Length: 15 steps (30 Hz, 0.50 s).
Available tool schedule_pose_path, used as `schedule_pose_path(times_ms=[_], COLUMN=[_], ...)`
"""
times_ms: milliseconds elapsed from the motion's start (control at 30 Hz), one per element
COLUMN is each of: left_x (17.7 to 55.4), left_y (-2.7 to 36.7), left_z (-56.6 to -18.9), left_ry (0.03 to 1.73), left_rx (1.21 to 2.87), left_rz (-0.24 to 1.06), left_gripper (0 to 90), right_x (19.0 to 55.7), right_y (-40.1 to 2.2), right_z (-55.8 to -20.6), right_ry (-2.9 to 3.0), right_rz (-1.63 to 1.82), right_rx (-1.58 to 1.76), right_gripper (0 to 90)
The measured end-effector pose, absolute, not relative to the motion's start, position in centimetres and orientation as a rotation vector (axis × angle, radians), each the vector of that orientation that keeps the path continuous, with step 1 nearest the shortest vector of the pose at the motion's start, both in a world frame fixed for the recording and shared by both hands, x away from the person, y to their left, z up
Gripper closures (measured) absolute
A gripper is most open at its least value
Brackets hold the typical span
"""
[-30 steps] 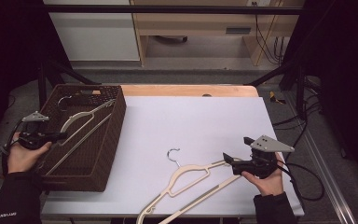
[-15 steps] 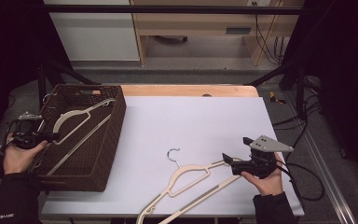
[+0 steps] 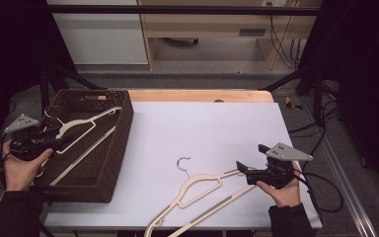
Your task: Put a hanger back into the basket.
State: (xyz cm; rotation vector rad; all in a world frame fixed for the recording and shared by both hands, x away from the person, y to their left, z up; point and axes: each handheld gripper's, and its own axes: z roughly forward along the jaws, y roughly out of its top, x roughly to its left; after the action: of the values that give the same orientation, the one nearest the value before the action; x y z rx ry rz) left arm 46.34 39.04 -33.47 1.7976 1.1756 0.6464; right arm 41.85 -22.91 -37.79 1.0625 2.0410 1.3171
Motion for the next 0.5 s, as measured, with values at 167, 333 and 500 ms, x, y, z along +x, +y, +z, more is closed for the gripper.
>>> schedule_pose_path(times_ms=[167,333,500], left_x=[44.8,43.1,41.9], left_y=[36.6,33.5,30.7], left_z=[-33.0,-33.4,-34.0], left_ry=[1.085,1.002,0.92], left_rx=[1.75,1.736,1.762], left_rz=[0.625,0.606,0.574], left_gripper=[26.0,17.7,12.0], right_x=[41.9,41.9,42.0], right_y=[-22.9,-22.6,-22.2], right_z=[-37.7,-37.6,-37.4], right_ry=[2.039,2.036,2.035], right_rz=[1.32,1.327,1.336], right_rx=[1.057,1.065,1.067], right_gripper=[6.8,6.4,6.3])
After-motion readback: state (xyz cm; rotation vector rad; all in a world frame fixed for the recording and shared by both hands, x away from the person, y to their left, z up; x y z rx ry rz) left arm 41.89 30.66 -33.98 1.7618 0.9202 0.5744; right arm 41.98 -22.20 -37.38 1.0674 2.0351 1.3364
